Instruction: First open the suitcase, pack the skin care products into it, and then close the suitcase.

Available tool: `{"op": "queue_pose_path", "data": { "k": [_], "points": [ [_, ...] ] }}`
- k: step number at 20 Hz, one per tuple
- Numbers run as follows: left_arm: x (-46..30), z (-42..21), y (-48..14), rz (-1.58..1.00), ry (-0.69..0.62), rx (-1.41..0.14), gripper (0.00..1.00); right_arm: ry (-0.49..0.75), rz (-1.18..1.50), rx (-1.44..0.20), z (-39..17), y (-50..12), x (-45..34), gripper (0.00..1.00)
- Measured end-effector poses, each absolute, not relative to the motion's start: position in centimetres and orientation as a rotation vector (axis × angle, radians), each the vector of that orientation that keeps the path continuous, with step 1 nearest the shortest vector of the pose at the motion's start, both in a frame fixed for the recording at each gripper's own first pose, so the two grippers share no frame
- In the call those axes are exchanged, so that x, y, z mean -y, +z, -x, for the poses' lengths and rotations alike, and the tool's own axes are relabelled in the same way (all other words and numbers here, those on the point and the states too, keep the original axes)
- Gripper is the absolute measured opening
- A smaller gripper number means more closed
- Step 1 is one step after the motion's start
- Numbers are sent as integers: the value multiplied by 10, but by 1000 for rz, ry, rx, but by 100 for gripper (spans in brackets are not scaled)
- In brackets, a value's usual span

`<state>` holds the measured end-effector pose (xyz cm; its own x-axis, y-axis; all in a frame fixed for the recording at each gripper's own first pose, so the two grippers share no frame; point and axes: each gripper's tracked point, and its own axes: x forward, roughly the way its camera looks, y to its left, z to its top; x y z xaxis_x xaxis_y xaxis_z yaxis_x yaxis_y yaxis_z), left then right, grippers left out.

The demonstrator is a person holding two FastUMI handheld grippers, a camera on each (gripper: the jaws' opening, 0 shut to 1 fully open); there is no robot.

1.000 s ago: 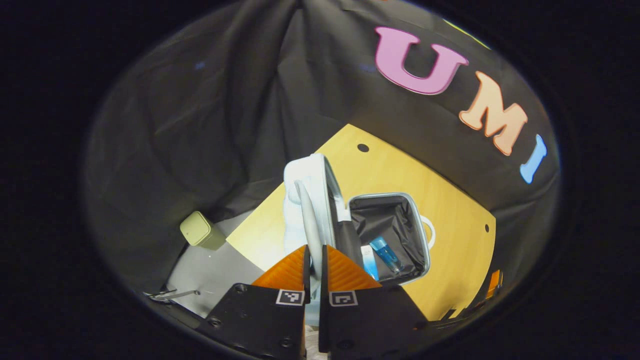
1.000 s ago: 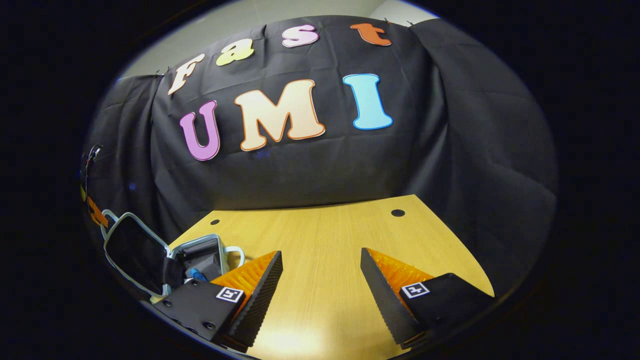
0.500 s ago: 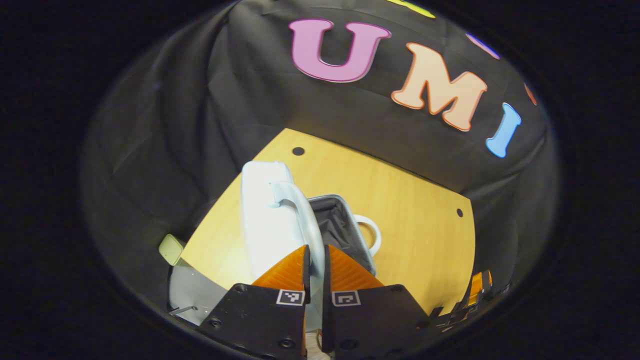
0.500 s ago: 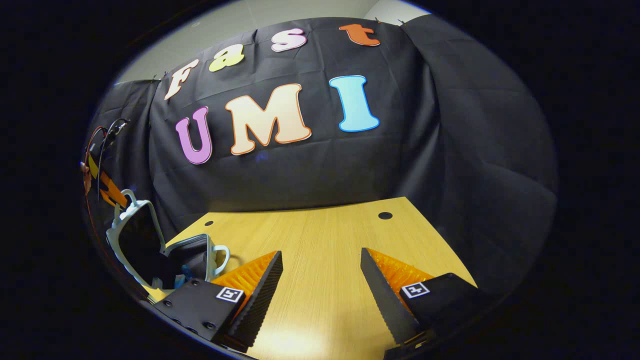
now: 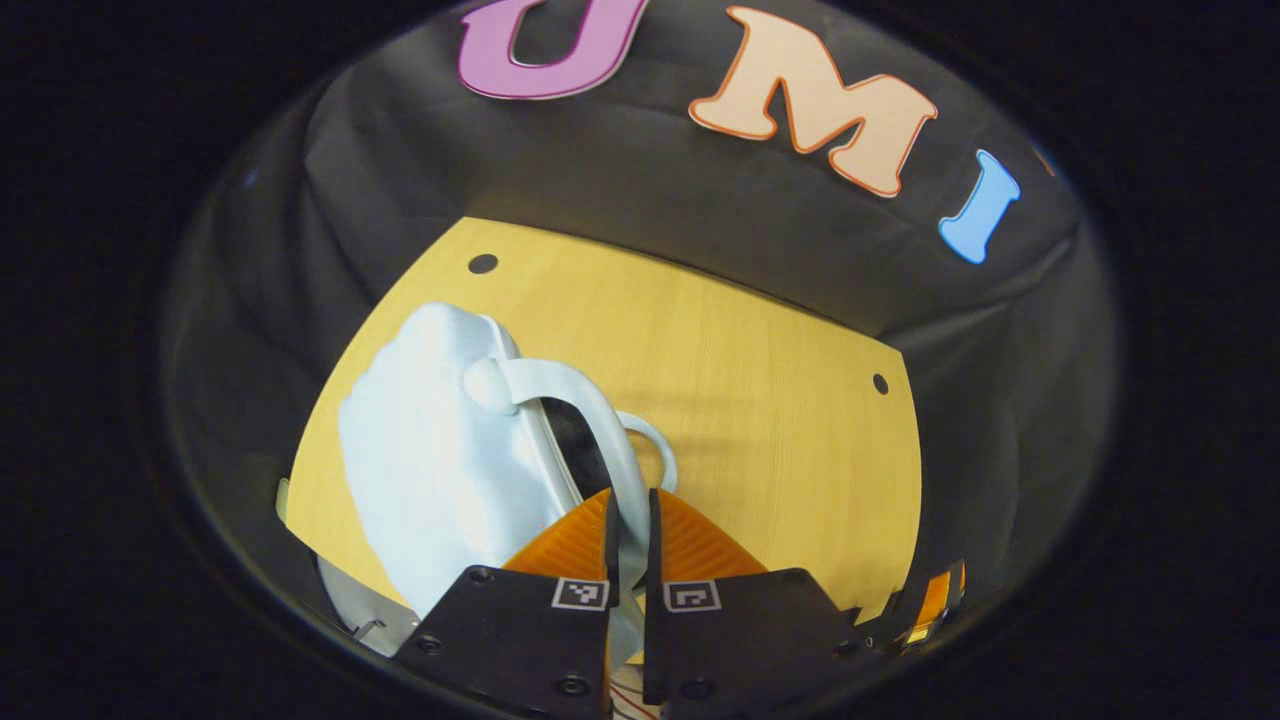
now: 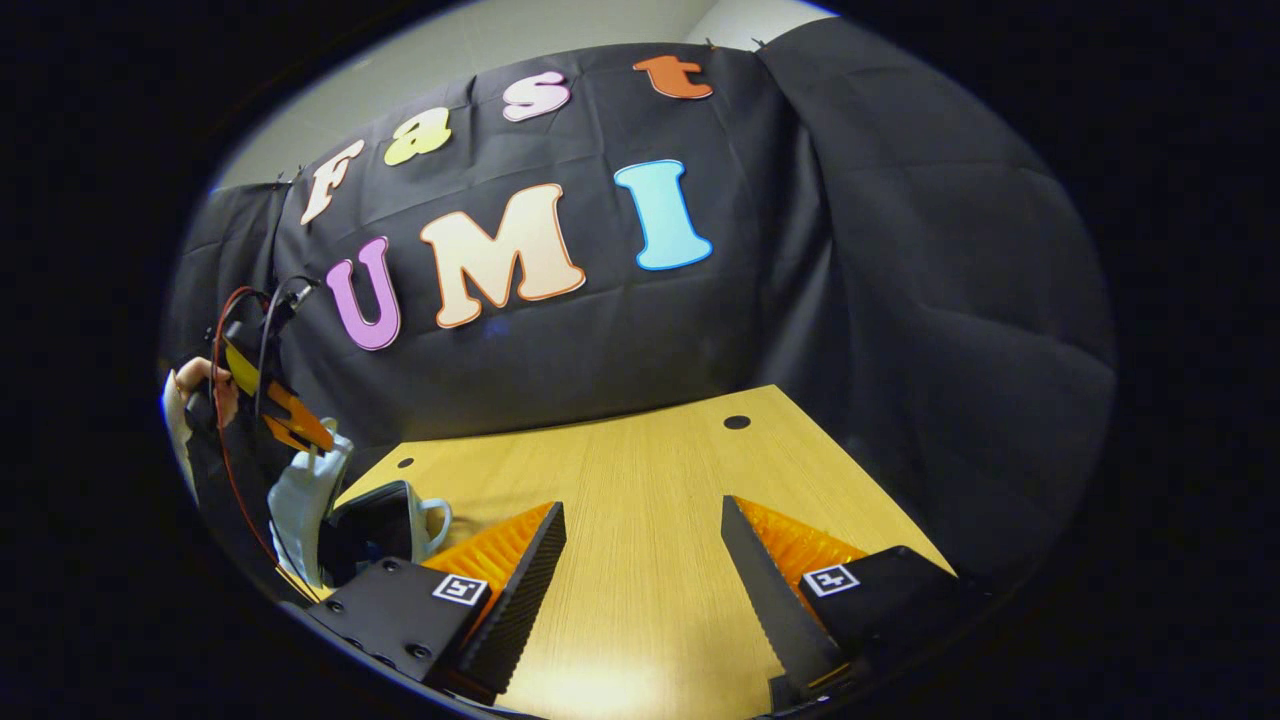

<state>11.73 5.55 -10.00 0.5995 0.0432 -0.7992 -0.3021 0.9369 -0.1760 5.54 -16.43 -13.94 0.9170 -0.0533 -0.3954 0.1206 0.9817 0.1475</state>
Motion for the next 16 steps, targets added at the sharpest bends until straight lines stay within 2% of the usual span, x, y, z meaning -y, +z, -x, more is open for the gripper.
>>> {"op": "queue_pose_path", "data": {
  "k": [7,13,14,16],
  "points": [
    [-32,-139,-159,268,155,-1036,6,-172,-172,-355,-27,-123,168,98],
    [-22,-142,-183,277,118,-1074,6,-196,-157,-313,-14,-106,168,98],
    [-19,-142,-183,298,107,-1079,12,-196,-159,-308,-14,-104,167,98],
    [-12,-136,-180,344,70,-1062,16,-191,-159,-297,-14,-102,163,98]
  ]
}}
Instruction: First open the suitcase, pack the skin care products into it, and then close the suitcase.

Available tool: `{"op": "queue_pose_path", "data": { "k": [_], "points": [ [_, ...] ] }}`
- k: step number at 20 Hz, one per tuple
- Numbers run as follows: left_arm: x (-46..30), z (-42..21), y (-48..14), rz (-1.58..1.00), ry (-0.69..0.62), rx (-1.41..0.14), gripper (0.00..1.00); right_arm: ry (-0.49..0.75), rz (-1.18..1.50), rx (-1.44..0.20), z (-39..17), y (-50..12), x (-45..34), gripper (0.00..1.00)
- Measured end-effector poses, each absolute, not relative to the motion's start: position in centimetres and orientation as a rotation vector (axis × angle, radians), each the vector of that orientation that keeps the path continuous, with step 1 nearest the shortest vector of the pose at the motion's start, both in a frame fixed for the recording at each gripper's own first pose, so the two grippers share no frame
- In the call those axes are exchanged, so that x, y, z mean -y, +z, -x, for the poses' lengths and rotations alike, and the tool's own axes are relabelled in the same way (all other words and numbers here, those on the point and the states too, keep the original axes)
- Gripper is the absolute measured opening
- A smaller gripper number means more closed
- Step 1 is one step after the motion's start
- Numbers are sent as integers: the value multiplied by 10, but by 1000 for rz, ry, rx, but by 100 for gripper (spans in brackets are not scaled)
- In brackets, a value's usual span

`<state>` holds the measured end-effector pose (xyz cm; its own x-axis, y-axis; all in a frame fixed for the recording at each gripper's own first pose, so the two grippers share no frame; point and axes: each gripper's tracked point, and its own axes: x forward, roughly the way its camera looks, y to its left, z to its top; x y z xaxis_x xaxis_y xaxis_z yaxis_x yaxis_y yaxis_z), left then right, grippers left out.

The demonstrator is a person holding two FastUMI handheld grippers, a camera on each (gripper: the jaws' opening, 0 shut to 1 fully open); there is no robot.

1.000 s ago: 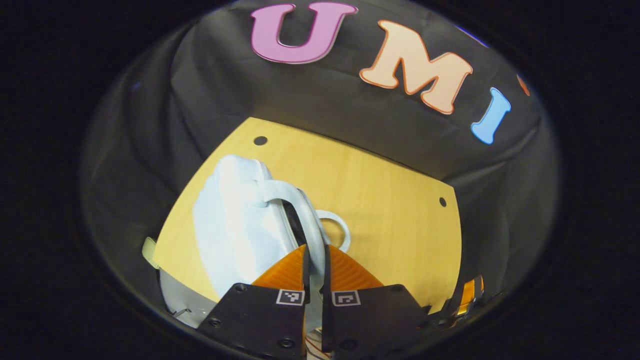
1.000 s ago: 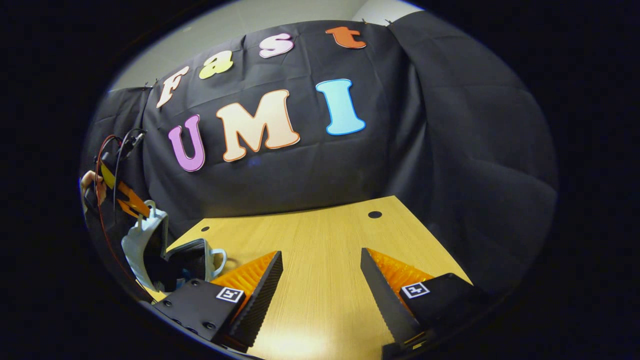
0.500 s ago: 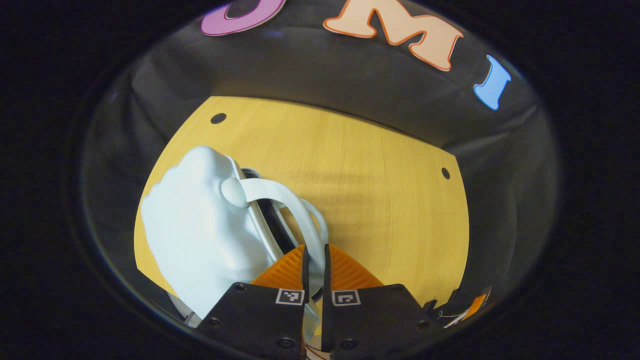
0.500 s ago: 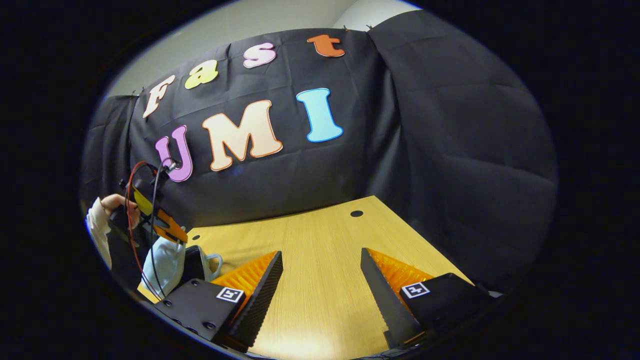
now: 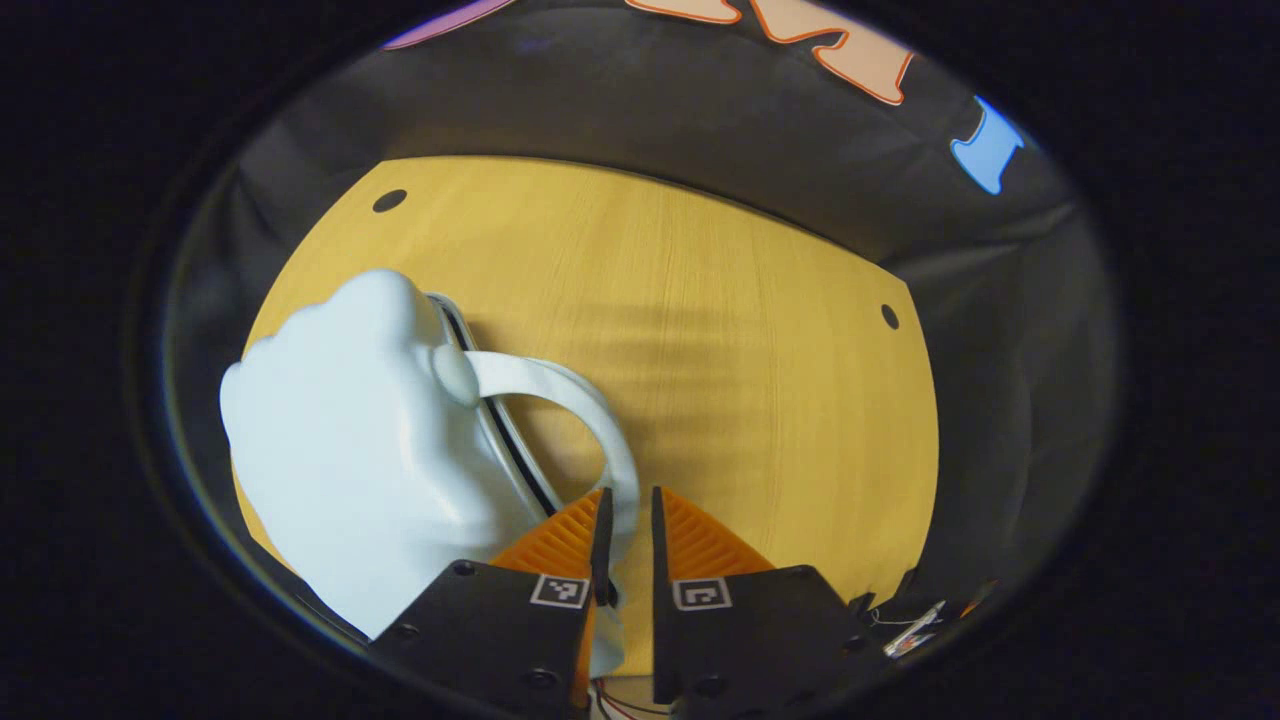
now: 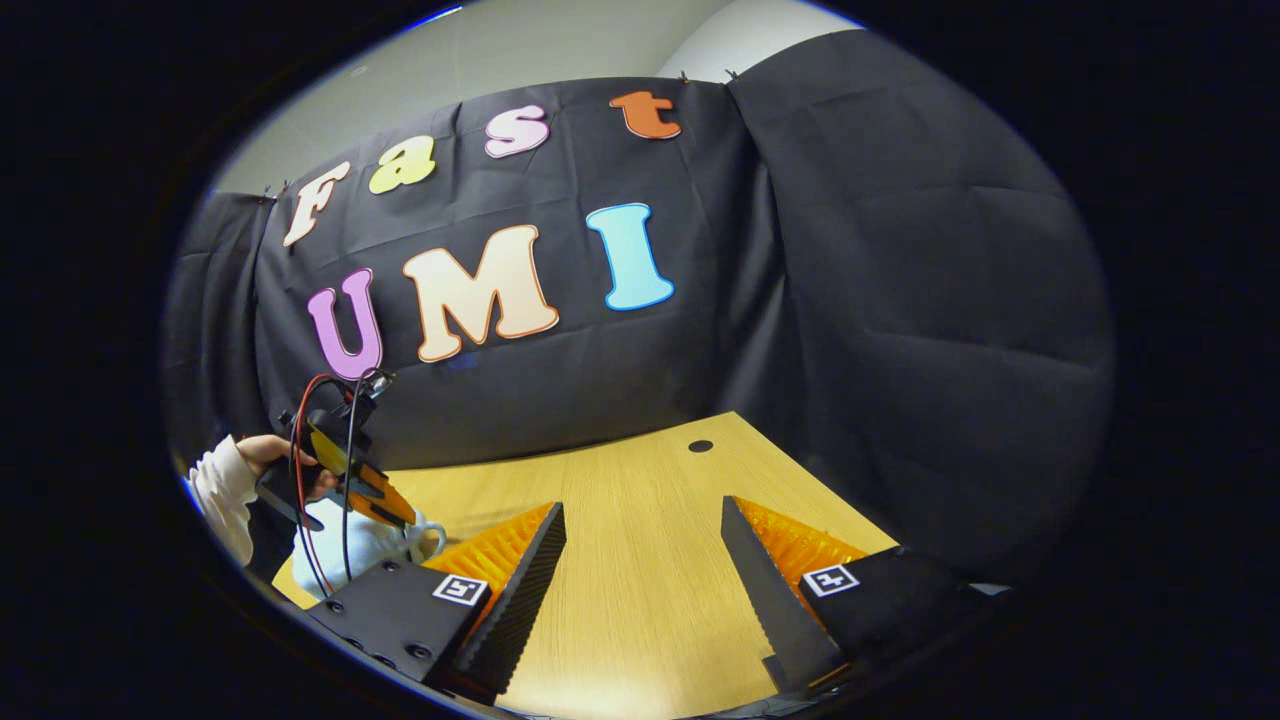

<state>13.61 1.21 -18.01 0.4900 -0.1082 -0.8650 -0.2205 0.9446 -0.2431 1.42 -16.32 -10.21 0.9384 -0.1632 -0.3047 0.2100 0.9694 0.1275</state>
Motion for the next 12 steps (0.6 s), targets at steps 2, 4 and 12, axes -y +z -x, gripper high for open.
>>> {"op": "queue_pose_path", "data": {
  "k": [2,4,12],
  "points": [
    [-10,-121,-174,342,79,-1050,46,-176,-159,-289,-17,-99,157,98],
    [-6,-118,-165,362,88,-1019,97,-156,-157,-285,-20,-99,149,98],
    [38,-85,-97,264,-61,-732,95,-69,-137,-263,-29,-88,124,98]
  ]
}}
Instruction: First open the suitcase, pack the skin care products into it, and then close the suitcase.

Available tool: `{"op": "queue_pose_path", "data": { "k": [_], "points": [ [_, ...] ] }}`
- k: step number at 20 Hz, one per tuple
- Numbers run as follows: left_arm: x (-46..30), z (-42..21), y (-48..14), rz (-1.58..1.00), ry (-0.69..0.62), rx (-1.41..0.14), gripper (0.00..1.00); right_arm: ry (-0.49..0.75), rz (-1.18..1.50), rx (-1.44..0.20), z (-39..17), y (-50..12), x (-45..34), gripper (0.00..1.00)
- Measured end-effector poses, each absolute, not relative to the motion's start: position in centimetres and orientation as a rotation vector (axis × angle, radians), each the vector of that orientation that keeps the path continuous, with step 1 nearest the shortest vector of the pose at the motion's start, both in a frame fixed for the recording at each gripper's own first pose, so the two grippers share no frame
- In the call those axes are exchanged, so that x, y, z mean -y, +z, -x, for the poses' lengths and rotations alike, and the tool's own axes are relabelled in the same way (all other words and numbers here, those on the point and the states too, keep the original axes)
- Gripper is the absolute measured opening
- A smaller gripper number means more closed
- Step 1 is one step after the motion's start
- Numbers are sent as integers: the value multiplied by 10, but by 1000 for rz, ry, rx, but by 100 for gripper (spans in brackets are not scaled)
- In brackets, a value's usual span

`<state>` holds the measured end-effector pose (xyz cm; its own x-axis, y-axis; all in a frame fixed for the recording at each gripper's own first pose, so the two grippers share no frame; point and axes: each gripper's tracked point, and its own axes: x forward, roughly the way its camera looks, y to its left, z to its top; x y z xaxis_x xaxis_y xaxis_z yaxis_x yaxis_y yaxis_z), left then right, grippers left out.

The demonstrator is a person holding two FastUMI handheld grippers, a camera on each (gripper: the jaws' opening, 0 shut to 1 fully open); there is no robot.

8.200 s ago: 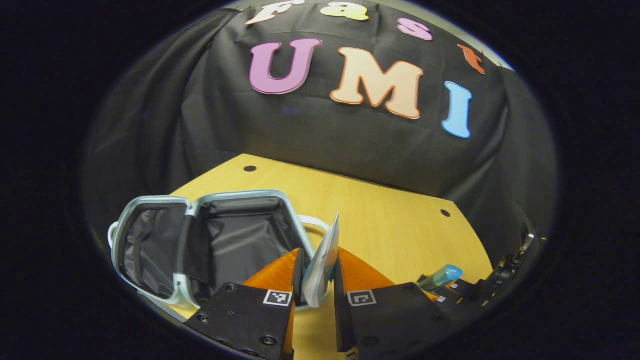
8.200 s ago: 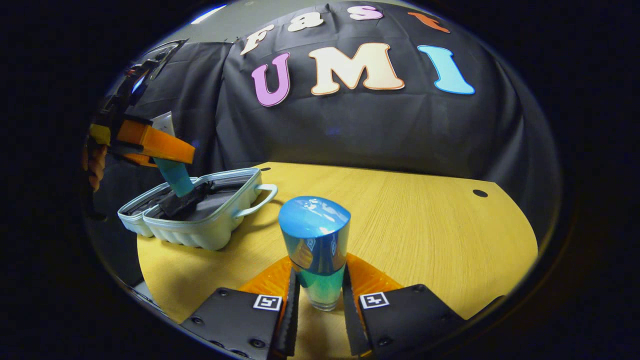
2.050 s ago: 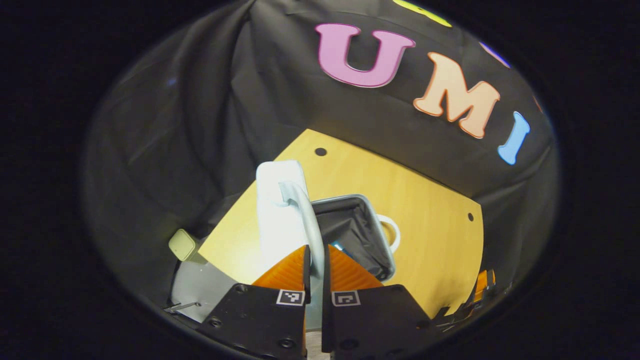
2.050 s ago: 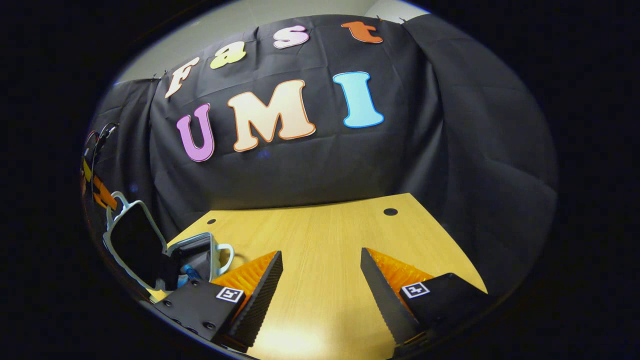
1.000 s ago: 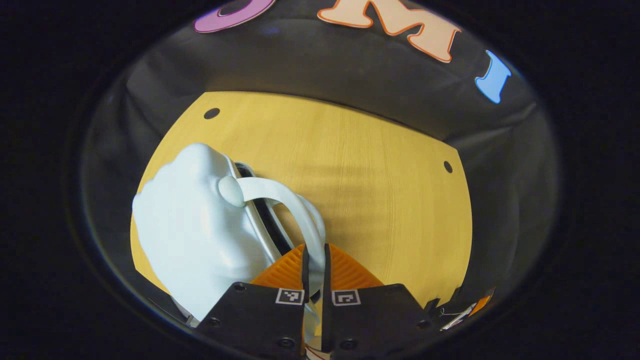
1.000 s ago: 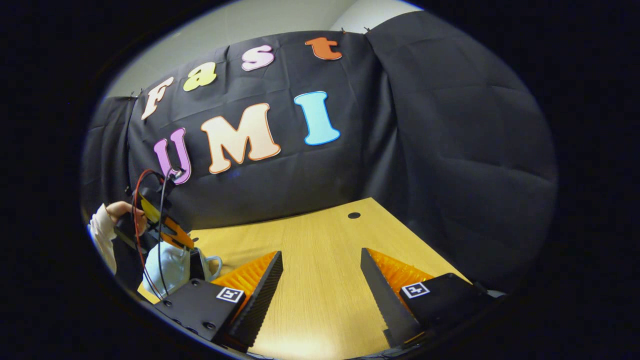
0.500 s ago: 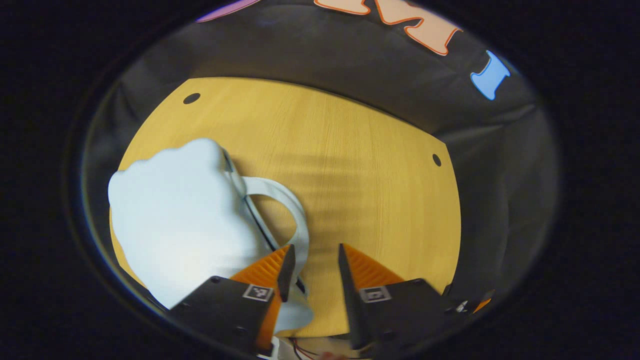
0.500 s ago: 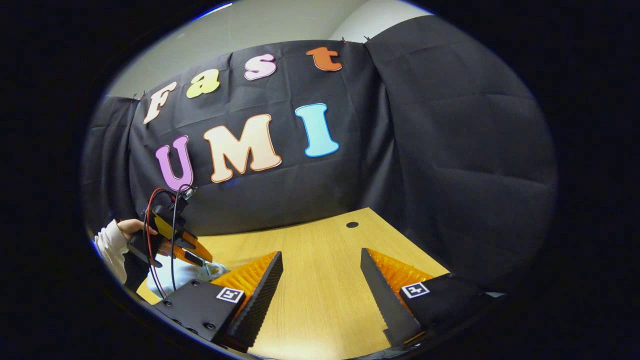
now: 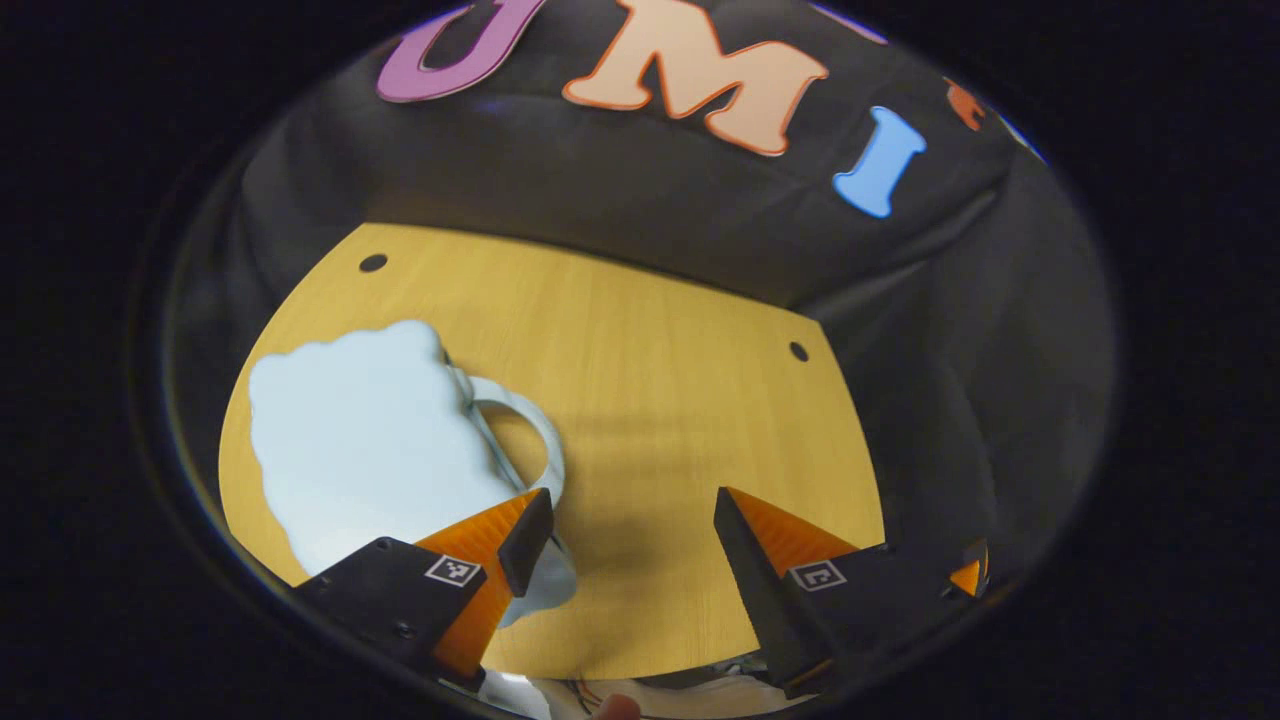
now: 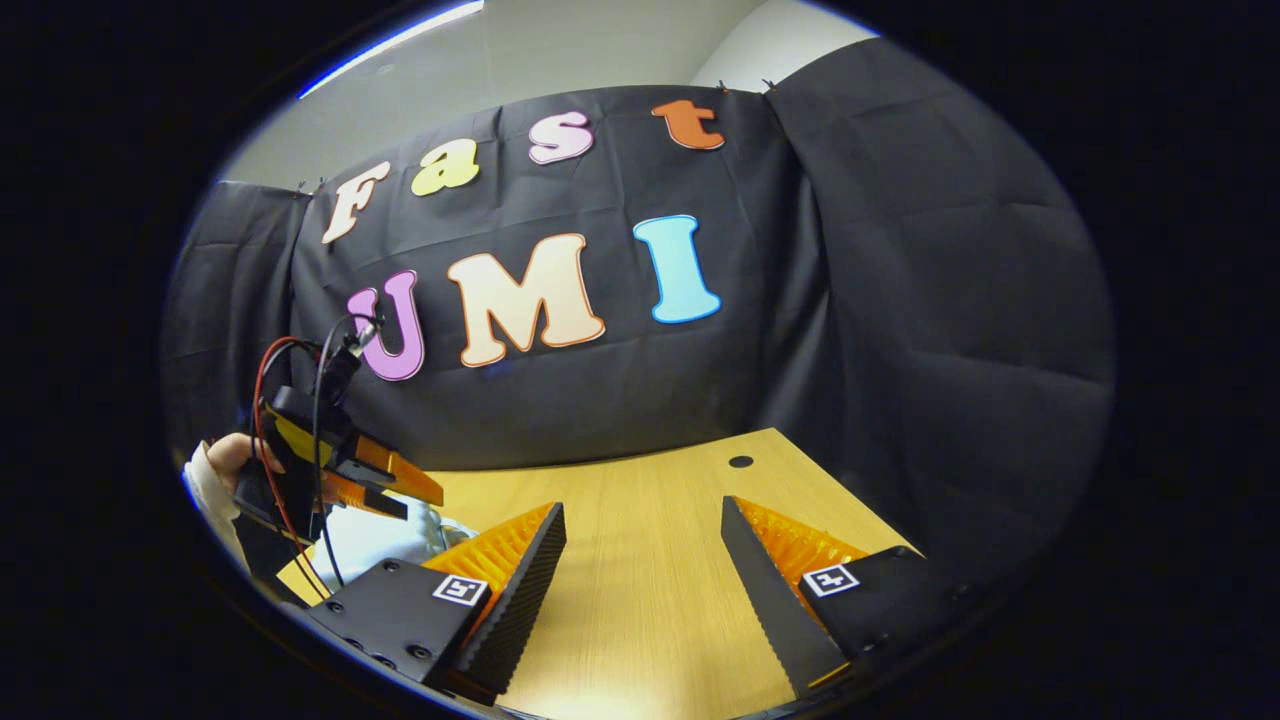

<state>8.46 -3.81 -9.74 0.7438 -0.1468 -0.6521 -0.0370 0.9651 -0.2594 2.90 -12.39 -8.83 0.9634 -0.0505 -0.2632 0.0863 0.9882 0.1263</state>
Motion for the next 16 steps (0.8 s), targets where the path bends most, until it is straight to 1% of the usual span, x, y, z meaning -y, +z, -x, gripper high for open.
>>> {"op": "queue_pose_path", "data": {
  "k": [3,6,7,8,13,16],
  "points": [
    [57,-77,-84,192,-103,-594,95,-45,-134,-257,-29,-86,120,98],
    [60,-64,-72,125,-101,-491,95,-31,-139,-253,-30,-84,119,98],
    [62,-58,-69,109,-103,-475,95,-29,-142,-254,-31,-84,119,94],
    [61,-54,-69,107,-87,-455,95,-24,-143,-254,-31,-84,119,98],
    [60,-31,-76,109,-70,-462,95,-10,-135,-256,-31,-83,118,98],
    [58,-28,-73,93,-68,-443,95,2,-127,-261,-31,-82,117,98]
  ]
}}
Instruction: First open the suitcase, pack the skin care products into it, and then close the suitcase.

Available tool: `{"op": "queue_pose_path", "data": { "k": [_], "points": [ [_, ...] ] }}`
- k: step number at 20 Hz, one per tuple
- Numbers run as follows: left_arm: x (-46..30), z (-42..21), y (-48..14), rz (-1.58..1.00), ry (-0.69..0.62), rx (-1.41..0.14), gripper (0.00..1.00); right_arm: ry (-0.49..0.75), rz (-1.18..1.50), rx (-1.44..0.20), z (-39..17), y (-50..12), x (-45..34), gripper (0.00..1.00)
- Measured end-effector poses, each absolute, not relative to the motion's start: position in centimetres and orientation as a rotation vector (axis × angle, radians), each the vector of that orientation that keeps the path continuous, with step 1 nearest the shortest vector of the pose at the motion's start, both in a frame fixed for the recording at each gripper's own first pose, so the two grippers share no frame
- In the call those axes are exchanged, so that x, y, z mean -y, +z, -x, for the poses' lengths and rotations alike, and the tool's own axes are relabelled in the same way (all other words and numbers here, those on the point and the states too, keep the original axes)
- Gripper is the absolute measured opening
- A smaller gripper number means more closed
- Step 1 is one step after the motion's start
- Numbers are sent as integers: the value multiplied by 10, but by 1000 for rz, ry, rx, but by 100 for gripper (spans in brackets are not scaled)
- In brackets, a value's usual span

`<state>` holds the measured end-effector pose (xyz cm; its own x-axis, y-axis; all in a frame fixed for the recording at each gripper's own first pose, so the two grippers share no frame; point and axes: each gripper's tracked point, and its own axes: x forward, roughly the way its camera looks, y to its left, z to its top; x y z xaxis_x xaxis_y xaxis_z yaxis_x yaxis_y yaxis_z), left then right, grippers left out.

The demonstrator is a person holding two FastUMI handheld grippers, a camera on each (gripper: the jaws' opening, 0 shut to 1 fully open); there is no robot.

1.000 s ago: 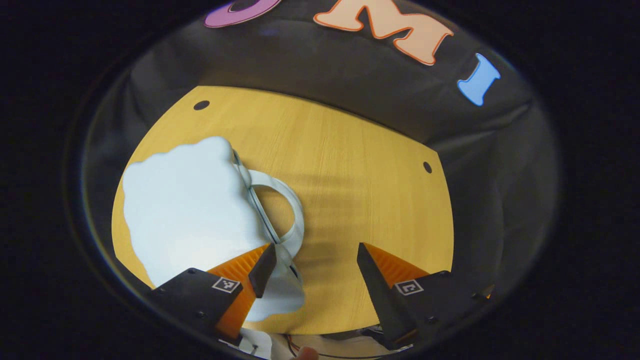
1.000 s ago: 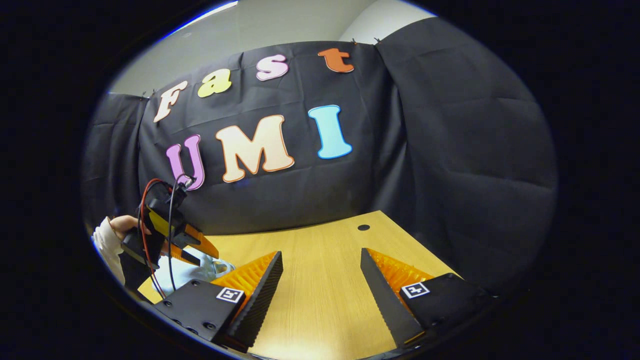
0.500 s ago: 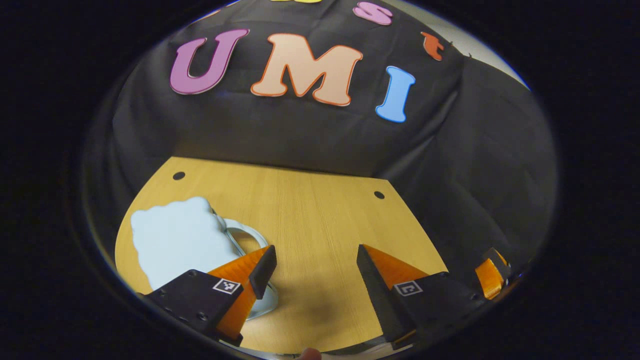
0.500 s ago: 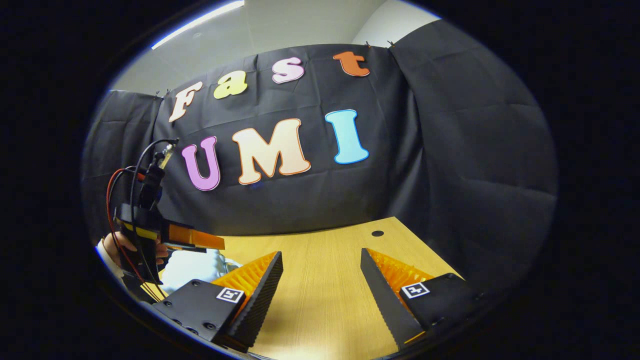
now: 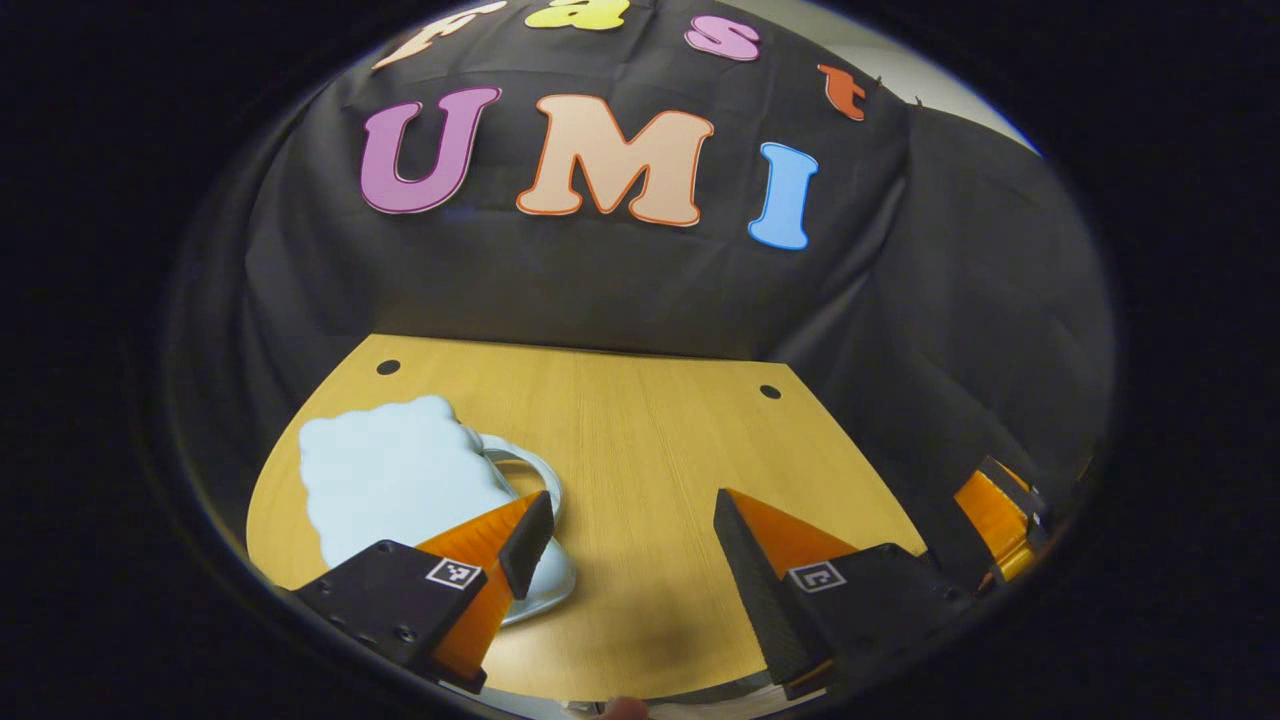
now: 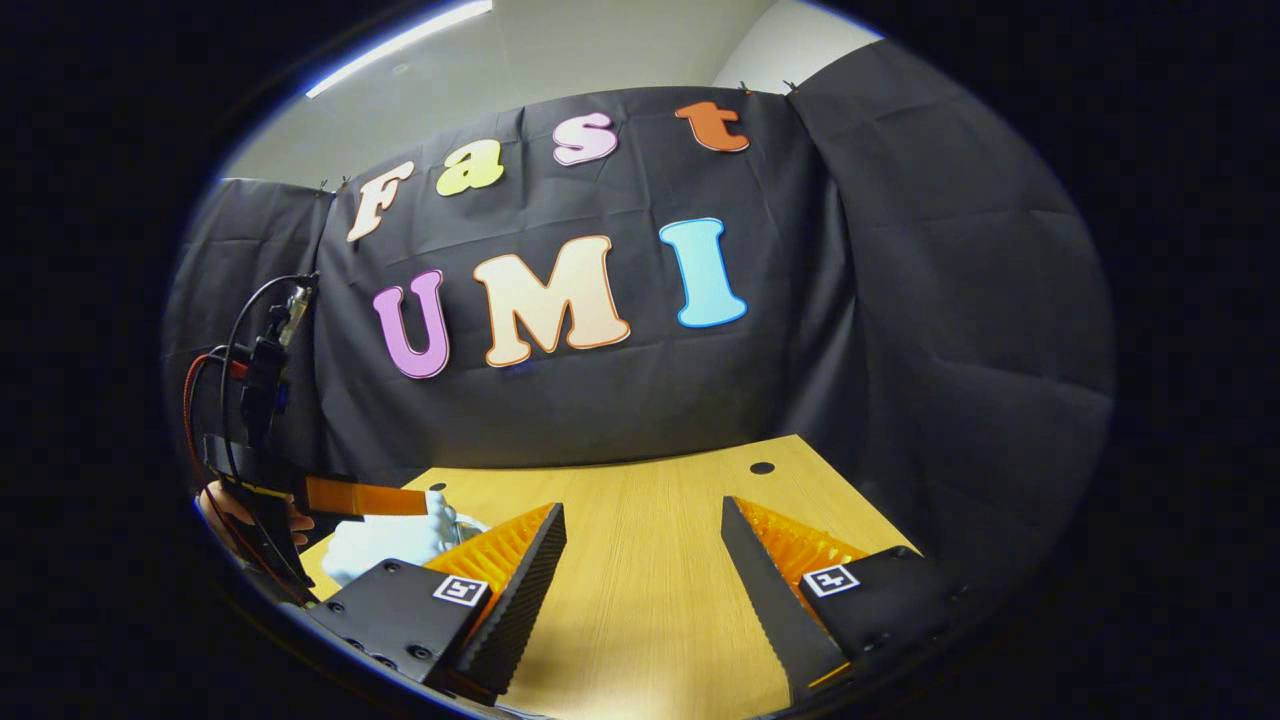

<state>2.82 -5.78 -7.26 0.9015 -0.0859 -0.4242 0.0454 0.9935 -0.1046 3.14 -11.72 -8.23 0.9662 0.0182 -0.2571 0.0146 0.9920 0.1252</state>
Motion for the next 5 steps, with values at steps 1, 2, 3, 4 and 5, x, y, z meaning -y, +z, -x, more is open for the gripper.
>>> {"op": "queue_pose_path", "data": {
  "k": [1,2,3,4,5],
  "points": [
    [58,-27,-73,104,-69,-440,95,6,-125,-263,-31,-83,116,98],
    [57,-28,-74,110,-72,-448,99,9,-121,-263,-32,-83,115,98],
    [56,-28,-75,116,-68,-451,95,12,-116,-262,-33,-82,114,98],
    [55,-27,-77,118,-63,-456,95,15,-109,-261,-33,-82,114,98],
    [55,-28,-78,121,-62,-458,95,16,-104,-263,-34,-82,113,98]
  ]
}}
